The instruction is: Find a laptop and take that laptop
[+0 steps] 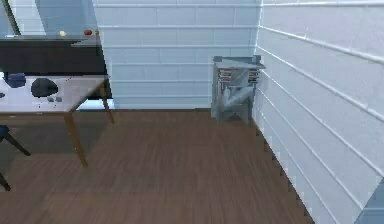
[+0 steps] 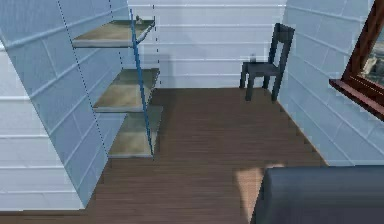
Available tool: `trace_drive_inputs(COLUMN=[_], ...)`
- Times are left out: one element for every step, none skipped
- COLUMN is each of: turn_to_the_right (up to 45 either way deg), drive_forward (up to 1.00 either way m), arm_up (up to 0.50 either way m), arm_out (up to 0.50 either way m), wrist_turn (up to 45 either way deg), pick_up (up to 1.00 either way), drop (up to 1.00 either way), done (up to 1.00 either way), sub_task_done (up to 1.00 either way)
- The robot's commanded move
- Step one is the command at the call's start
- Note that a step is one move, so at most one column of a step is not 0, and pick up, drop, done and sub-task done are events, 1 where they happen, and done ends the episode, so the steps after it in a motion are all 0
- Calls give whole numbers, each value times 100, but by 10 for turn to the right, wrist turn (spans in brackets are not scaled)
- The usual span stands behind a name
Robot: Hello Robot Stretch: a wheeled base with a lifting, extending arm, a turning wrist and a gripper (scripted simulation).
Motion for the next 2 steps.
trace_drive_inputs(turn_to_the_right=[0, 450], drive_forward=[10, 0], arm_up=[0, 0], arm_out=[0, 0], wrist_turn=[0, 0], pick_up=[0, 0], drop=[0, 0], done=[0, 0], sub_task_done=[0, 0])
